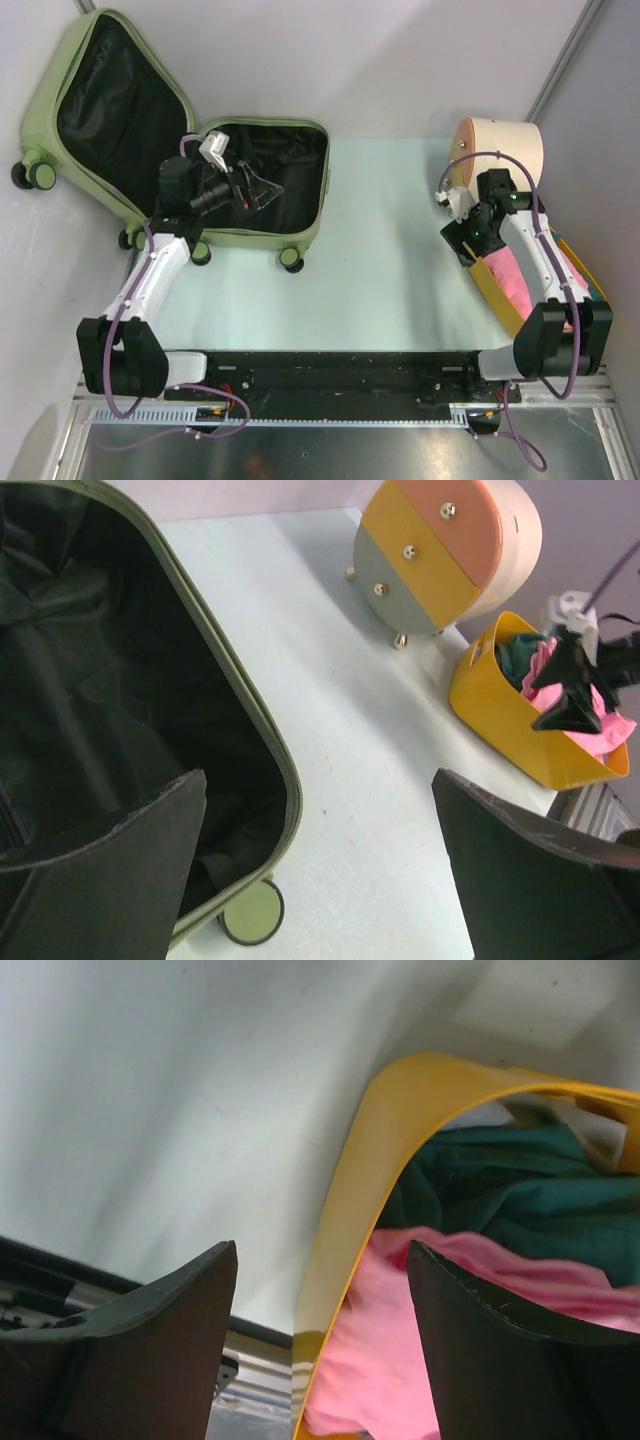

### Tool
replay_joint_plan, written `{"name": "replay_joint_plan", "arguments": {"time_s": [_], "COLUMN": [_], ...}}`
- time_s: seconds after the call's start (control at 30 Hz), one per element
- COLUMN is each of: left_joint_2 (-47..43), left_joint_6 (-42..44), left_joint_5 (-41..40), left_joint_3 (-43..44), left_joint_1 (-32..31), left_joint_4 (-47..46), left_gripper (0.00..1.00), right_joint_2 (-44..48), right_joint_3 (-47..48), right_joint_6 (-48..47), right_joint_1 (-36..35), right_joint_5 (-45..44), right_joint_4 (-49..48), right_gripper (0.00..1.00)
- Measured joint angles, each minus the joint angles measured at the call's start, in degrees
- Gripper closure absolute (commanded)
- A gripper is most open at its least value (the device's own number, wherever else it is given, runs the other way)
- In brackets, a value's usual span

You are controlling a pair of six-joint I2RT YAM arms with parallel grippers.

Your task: Open, take out, and arrange the luggage

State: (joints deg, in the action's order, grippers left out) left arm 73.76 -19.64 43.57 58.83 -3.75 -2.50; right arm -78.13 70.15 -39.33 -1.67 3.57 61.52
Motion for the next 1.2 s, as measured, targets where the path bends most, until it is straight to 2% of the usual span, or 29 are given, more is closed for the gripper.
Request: {"name": "replay_joint_plan", "arguments": {"time_s": [0.17,0.27,0.3,0.43,0.47,0.53,0.57,0.83,1.2], "left_joint_2": [-3.1,-5.5,-6.1,-7.3,-7.3,-7.3,-7.3,-6.1,-5.5], "left_joint_6": [0.0,0.0,0.0,0.0,0.0,0.0,0.0,0.0,0.0], "left_joint_5": [-0.3,-0.5,-0.7,-1.2,-1.4,-1.4,-1.4,-1.4,-1.4], "left_joint_3": [-1.7,-2.9,-3.2,-3.9,-3.9,-3.9,-3.9,-3.9,-3.8], "left_joint_1": [0.0,0.0,0.0,0.0,0.0,0.0,0.0,0.0,0.0], "left_joint_4": [0.0,0.0,0.0,-0.1,-0.1,0.0,0.0,0.0,0.0], "left_gripper": [0.0,0.0,0.0,0.0,0.0,0.0,0.0,0.0,0.0], "right_joint_2": [-4.7,-6.1,-6.3,-6.4,-6.4,-6.4,-6.4,-5.8,-4.9], "right_joint_3": [-0.1,-0.6,-0.8,-2.0,-2.4,-3.2,-3.6,-4.1,-4.3], "right_joint_6": [5.6,9.5,10.5,14.9,15.8,17.2,18.2,24.7,44.2], "right_joint_1": [0.7,2.0,2.5,4.6,4.9,5.1,5.1,5.2,5.2], "right_joint_5": [-1.7,-2.3,-2.3,-2.7,-2.7,-2.6,-2.3,-3.2,-4.6], "right_joint_4": [-4.3,-6.9,-7.5,-9.3,-9.6,-9.8,-9.8,-11.6,-16.9], "right_gripper": [0.37,0.5,0.57,0.68,0.77,0.88,0.99,1.0,1.0]}}
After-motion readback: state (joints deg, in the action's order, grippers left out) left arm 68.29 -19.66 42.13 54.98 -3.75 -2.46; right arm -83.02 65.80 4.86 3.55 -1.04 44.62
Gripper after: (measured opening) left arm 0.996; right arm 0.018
